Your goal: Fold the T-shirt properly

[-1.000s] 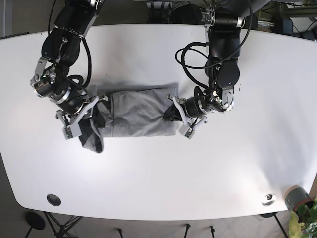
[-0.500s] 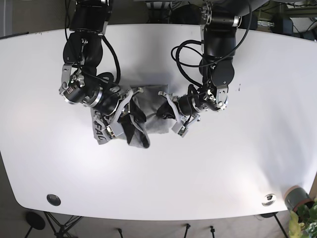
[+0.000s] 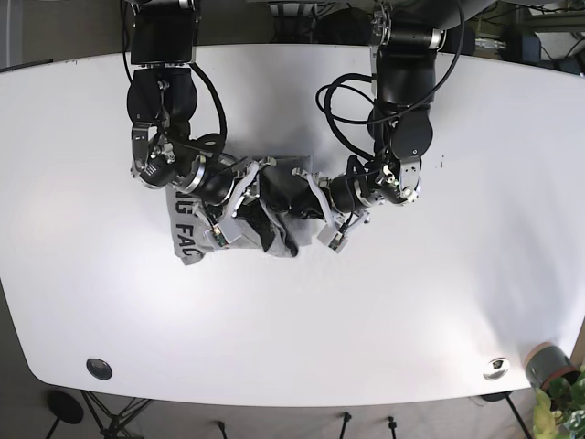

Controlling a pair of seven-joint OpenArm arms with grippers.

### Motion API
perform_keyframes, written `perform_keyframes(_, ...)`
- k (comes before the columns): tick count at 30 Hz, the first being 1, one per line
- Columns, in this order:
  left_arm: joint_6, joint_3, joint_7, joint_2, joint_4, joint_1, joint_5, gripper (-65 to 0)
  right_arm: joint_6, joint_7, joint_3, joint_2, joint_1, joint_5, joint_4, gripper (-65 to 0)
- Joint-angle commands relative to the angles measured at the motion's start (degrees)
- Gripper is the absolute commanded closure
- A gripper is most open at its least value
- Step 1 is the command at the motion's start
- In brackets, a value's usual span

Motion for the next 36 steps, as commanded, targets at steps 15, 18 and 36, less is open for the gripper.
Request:
perform_keyframes(15, 0.0, -0.1, 3.0, 0.2, 1.5, -0.3, 1.7, 0.0, 0.31, 1.8, 0.4, 1.5, 0.2, 1.7, 7.4, -45.8)
perform_keyframes(18, 0.0, -0.2, 3.2, 0.0, 4.7, -0.2, -0.1, 0.0, 0.31, 1.8, 0.4, 3.1, -0.8, 1.7, 10.3, -45.8)
perform_keyframes(36, 0.1, 0.2, 3.4, -8.7, 23.1, 0.8, -6.9, 0.0, 0.31, 1.8, 9.6, 7.4, 1.4, 1.6, 7.2, -31.9)
